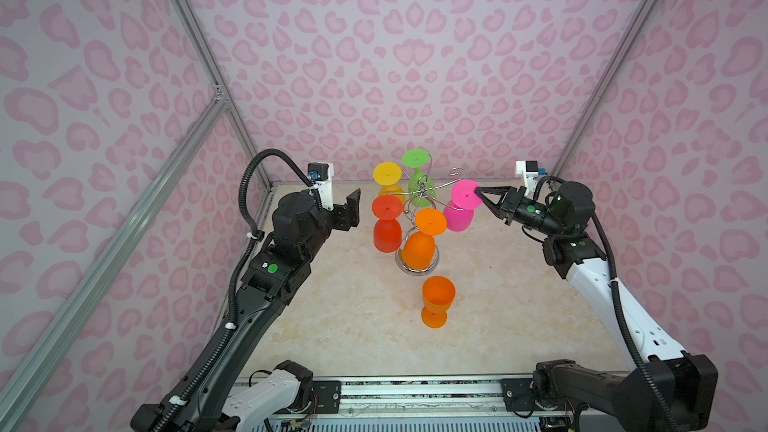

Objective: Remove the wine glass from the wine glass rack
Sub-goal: 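Close the right gripper on the pink glass's base on the rack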

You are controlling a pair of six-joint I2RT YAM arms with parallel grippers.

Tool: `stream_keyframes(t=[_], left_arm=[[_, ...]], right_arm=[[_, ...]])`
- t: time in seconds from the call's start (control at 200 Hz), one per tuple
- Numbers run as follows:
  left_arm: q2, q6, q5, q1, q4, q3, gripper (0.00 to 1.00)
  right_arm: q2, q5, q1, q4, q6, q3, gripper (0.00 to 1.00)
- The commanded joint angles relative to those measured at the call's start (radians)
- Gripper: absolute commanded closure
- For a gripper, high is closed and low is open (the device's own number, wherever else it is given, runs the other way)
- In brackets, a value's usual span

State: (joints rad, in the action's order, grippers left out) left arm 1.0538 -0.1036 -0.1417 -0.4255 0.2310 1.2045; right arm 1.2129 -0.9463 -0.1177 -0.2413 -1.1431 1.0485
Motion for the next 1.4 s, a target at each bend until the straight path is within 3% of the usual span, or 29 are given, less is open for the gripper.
stream_keyframes(t=[0.0,0.595,1.4], left_arm=[[0.000,-0.004,0.010,0.001,-0.029,-0.003,0.17],[0.024,-0.012,0.035,0.003,-0.032,0.018,0.17],[0.061,-0.029,0.075,0.005,-0.042,0.003,0.18]], right_arm=[[-0.016,-0.022,0.000,-0.016,0.009,-0.011,1.00],[-0.061,-0.026,-0.023,0.068,0.039,-0.014,1.00],[0.100,0.021,-0.075,-0.017,0.030,0.067,1.00]])
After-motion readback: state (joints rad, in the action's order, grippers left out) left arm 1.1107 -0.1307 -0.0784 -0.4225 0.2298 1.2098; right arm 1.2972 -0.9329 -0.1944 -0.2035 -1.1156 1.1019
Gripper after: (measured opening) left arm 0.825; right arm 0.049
